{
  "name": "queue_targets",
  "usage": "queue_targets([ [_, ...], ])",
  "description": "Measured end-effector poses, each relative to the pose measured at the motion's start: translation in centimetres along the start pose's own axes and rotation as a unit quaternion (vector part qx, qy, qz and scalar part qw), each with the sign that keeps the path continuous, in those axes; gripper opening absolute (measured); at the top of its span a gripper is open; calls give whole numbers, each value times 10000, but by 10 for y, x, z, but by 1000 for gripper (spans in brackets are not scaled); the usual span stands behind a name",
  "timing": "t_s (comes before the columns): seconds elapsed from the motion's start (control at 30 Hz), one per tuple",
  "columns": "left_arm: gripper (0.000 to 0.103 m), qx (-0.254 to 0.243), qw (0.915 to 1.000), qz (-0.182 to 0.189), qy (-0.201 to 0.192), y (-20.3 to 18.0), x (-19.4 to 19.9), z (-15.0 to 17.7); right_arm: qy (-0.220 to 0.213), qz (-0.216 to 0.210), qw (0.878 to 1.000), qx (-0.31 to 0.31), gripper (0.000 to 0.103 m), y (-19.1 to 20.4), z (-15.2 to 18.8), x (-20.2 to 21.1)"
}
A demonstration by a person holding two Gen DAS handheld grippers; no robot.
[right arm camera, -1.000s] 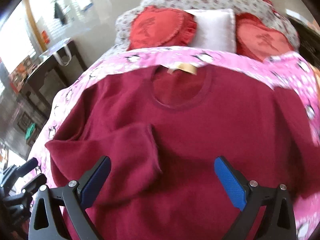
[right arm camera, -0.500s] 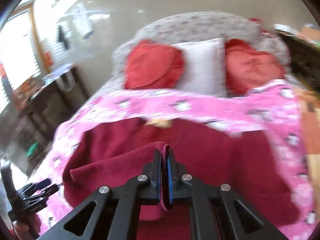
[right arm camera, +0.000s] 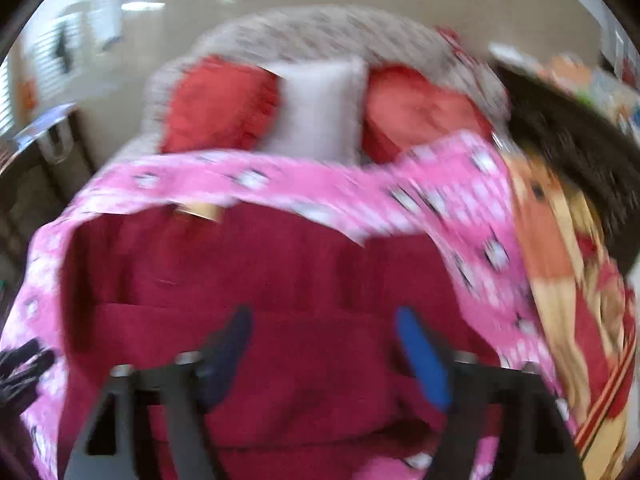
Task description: Fold small clothes
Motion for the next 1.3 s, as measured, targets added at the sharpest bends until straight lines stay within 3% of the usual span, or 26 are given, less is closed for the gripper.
queue_targets([
  [0.07,52,67,9999,10,91,1,-8,2,-126,-797,9959,402,78,48,-9,4],
  [0.13,52,155,9998,35,140,2,-14,4,41,-1700,9812,916,78,107,-6,-1],
  [0.23,52,187,9997,36,141,1,-16,4,102,-2089,9630,1701,78,157,4,-23],
  [0.33,52,149,9998,33,150,-1,-18,5,275,-2091,9456,2475,74,185,18,-56],
  [0.43,52,78,9999,40,146,-1,-19,4,824,-2487,9332,2458,25,189,38,-74],
  [0.53,52,138,9998,60,142,1,-21,0,935,-2579,9307,2420,4,188,43,-71],
  [0.63,52,204,9997,53,107,4,-18,-4,625,-2549,9381,2259,3,177,28,-56],
  [0.7,52,237,9997,52,29,5,-15,-7,358,-2353,9530,1876,3,162,10,-54],
  [0.8,52,270,9996,43,-15,2,-12,-14,418,-2042,9696,1285,3,142,2,-71],
  [0.9,52,279,9994,111,-142,-6,-2,-24,617,-1907,9743,1025,5,137,14,-84],
  [0.97,52,249,9991,169,-288,-13,5,-33,521,-1857,9775,852,14,134,12,-70],
  [1.03,52,204,9989,248,-345,-22,6,-39,296,-1763,9809,764,50,127,10,-48],
  [1.07,52,161,9988,317,-342,-29,6,-41,175,-1674,9831,720,56,122,11,-40],
  [1.17,52,-62,9987,420,-293,-48,-1,-43,48,-1385,9894,446,58,90,24,-18],
  [1.3,52,-420,9981,446,6,-74,-26,-29,662,-1102,9917,-27,57,55,56,-43],
])
Point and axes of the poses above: each gripper's, at about its wrist camera, not at the fingertips, and x roughly against the way its jaws point, y to its left, z to its underside, the point moved 8 cm from there along -x, roughly the way its jaws point, and after that the axes turned 8 degrees about -y, right-handed, at the moved point
